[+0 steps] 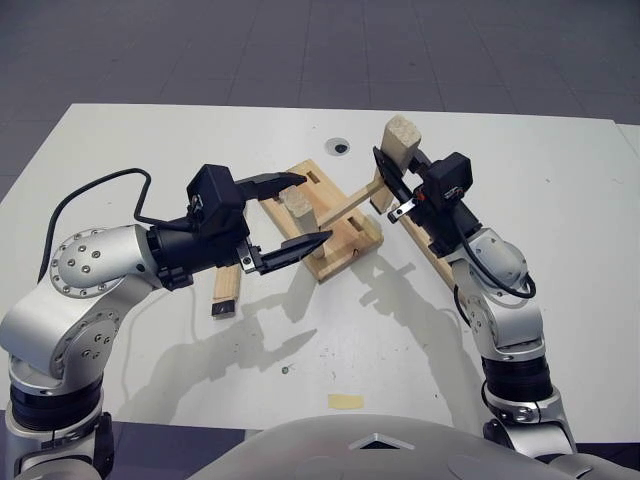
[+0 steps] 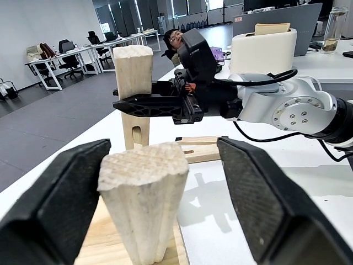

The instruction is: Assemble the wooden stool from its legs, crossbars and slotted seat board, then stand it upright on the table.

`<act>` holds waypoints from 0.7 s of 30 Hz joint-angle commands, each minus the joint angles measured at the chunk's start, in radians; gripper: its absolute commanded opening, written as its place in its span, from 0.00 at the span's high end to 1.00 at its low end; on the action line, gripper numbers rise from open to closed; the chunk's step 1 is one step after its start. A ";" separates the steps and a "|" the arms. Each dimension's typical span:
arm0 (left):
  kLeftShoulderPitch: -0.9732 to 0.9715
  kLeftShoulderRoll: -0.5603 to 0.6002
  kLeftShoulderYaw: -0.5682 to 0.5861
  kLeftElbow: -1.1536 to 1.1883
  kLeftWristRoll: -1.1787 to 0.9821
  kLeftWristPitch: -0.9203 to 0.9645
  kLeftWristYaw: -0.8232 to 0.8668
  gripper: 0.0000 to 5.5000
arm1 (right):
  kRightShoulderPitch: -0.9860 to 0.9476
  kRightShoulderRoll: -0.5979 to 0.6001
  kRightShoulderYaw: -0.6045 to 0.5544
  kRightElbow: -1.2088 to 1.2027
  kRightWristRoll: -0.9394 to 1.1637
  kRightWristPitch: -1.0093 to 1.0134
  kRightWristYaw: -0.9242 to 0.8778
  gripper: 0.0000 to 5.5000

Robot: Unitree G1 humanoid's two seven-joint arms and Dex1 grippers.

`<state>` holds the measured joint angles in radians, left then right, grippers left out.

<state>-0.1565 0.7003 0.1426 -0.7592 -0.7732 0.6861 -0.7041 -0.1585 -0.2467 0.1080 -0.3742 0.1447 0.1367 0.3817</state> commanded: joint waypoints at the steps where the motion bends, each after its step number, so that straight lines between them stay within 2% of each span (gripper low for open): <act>1: -0.001 0.020 -0.038 0.005 0.039 -0.002 0.011 0.49 | -0.007 0.010 -0.006 -0.010 -0.001 -0.026 -0.007 0.82; 5: -0.004 0.021 -0.061 0.016 0.071 -0.017 0.011 0.61 | -0.008 0.011 -0.003 -0.012 -0.006 -0.028 -0.008 0.82; 13: -0.010 0.032 -0.095 0.076 0.145 -0.074 -0.005 0.62 | -0.024 0.011 -0.028 -0.013 0.032 -0.027 0.009 0.82; 21: -0.016 0.009 -0.119 0.100 0.175 -0.110 0.026 0.62 | -0.034 0.040 -0.060 -0.059 0.183 0.110 0.017 0.82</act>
<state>-0.1805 0.7127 0.0380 -0.6819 -0.6327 0.5616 -0.7011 -0.1576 -0.2109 0.0456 -0.3857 0.2823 0.2271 0.3827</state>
